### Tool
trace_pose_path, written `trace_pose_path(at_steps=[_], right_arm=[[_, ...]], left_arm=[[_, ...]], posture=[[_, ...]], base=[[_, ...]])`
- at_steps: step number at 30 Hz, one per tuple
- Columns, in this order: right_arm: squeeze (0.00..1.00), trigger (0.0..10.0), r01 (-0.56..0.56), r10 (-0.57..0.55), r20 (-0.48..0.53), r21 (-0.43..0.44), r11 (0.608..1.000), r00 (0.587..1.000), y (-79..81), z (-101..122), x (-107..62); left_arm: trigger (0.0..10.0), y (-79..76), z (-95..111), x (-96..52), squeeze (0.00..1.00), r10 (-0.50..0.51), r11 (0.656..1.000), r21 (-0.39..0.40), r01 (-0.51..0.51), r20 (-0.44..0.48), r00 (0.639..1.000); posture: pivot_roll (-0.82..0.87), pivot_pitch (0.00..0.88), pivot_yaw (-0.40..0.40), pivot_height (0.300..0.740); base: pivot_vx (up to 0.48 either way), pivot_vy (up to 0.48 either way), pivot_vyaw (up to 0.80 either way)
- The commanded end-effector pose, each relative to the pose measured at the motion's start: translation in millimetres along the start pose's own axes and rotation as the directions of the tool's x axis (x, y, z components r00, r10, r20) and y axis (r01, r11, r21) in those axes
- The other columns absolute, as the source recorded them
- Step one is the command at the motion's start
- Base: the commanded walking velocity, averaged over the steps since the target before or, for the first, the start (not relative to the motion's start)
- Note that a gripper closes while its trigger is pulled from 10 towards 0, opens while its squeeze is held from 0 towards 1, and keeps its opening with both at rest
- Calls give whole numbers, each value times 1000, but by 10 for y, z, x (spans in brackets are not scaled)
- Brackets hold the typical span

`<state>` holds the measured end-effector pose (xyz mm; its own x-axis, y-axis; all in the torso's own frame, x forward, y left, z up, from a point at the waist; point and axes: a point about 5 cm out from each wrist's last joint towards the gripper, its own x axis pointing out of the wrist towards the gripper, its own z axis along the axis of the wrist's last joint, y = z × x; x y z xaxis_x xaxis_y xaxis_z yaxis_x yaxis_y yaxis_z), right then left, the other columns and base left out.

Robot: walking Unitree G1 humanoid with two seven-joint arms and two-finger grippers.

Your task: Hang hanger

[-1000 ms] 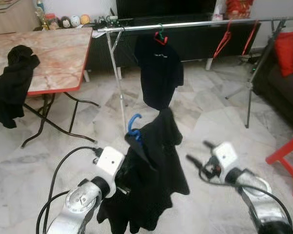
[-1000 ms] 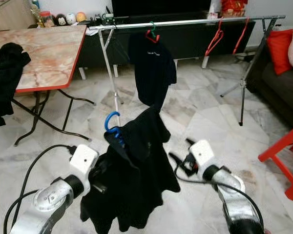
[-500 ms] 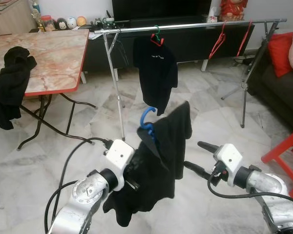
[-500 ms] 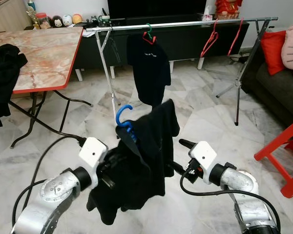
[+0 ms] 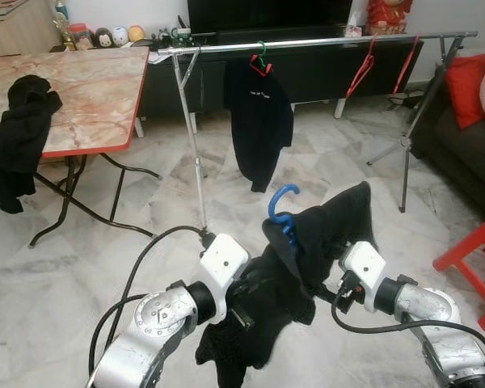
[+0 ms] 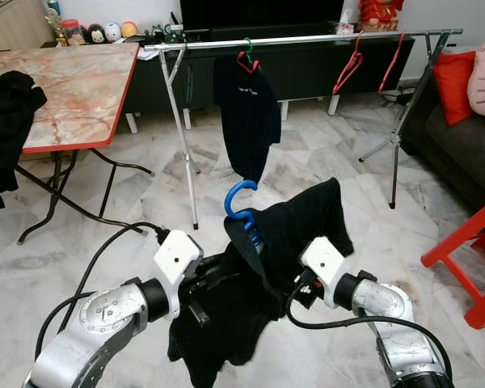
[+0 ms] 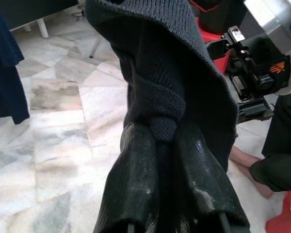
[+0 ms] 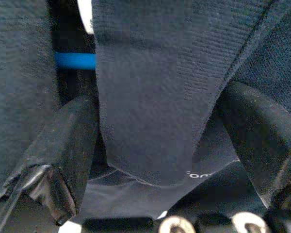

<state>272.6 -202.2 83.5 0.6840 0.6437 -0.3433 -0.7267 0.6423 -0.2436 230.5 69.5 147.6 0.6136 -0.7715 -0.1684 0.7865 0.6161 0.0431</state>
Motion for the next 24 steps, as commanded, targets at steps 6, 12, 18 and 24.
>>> trace_pose_path(at_steps=[6,12,18,24], right_arm=[[0,10000,45,-48,-86,-35,998,995,-4,-145,10],[0,10000,86,-89,-118,-33,996,989,-28,-217,16],[0,10000,110,-113,-121,-33,993,986,-30,-269,26],[0,0,148,-151,-108,-33,988,983,-75,-274,31]], left_arm=[[10000,-19,222,-11,0,-31,999,20,30,79,996],[10000,-17,230,-8,0,-32,999,19,30,81,996],[10000,-15,237,-10,0,-31,999,17,30,79,996],[10000,-10,239,-8,0,-26,999,24,24,80,996]], posture=[[-97,0,-17,740],[-96,0,-19,740],[-95,0,-20,740],[-97,0,-21,740]], base=[[0,0,0],[0,0,0],[0,0,0],[0,0,0]])
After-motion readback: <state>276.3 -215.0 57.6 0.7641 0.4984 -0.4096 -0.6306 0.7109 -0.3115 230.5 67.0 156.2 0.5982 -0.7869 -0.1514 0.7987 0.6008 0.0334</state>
